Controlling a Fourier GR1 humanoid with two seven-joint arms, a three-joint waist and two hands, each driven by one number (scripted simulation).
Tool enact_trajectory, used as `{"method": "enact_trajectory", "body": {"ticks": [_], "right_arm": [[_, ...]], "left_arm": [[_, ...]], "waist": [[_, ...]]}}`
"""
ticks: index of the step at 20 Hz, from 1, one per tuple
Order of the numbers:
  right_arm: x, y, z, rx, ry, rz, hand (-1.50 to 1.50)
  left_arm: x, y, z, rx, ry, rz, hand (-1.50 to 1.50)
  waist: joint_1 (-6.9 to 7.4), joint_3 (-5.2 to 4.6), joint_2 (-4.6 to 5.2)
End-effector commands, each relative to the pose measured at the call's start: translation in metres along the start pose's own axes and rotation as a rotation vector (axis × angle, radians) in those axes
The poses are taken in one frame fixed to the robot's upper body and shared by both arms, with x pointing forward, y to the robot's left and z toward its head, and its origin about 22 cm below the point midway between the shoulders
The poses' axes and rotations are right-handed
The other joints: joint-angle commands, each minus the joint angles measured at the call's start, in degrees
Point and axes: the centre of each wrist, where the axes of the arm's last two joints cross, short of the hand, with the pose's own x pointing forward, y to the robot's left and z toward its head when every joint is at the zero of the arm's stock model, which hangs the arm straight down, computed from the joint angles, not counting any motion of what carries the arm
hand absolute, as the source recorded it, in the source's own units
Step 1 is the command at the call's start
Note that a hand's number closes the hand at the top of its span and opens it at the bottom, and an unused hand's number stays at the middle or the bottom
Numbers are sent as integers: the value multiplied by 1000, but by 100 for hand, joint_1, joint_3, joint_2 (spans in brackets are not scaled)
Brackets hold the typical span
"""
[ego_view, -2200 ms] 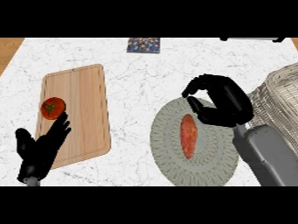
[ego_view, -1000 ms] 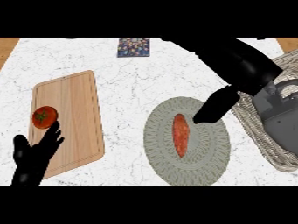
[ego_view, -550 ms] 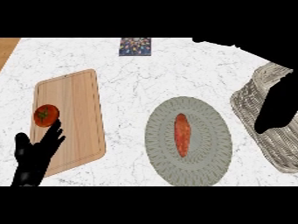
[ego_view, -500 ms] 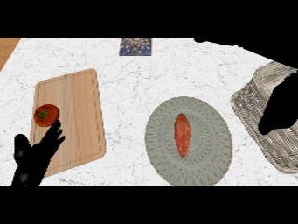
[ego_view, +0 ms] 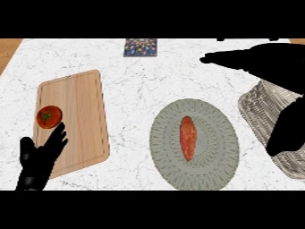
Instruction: Pick the sweet potato from the placemat and place it in the basket
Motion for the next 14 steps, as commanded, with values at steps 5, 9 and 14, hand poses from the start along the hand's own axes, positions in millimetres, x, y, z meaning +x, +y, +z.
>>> {"method": "enact_trajectory", "body": {"ticks": [5,9,14], "right_arm": [[3,49,-21,-20,-27,-64,-150],[10,65,-44,-17,-29,-60,-150],[-4,93,-51,24,20,21,-150]], "left_arm": [[-12,3,7,-21,103,-12,0],[-9,3,-4,-5,101,3,0],[-13,-5,3,-13,101,-17,0]], "waist": [[33,-49,42],[40,-52,50],[38,-49,51]]}}
